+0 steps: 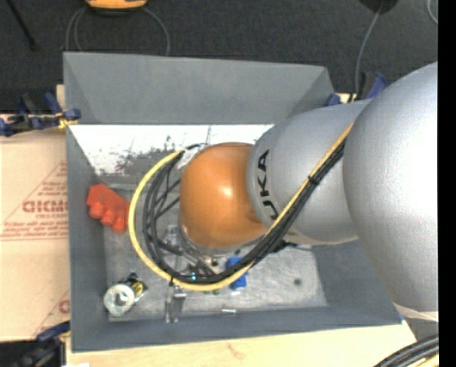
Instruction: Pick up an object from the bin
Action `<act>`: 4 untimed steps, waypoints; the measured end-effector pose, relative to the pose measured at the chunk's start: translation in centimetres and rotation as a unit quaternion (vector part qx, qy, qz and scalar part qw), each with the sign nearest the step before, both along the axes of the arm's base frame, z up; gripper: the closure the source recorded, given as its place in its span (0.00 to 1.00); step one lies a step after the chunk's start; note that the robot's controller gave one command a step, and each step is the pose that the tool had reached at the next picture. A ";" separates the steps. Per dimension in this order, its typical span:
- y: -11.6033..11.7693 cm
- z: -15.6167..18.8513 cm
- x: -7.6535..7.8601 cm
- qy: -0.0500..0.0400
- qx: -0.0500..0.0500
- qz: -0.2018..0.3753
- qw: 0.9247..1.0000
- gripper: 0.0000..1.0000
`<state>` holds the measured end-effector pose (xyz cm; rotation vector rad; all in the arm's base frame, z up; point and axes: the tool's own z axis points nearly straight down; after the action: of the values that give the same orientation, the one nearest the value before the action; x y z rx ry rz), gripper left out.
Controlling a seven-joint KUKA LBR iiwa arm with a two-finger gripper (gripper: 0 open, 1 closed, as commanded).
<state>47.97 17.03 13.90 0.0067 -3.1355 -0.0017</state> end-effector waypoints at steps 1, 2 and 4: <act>6.3 -6.6 1.2 -0.008 0.000 0.134 0.991 0.00; 6.4 -3.7 -0.5 -0.008 0.001 0.303 0.953 0.00; 6.5 -6.3 0.1 -0.009 -0.004 0.511 0.860 0.00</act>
Offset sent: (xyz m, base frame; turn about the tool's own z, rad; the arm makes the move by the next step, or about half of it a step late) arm 0.0085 0.0630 -0.0690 -0.2695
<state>48.09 23.55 7.60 1.6161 -2.7076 0.0152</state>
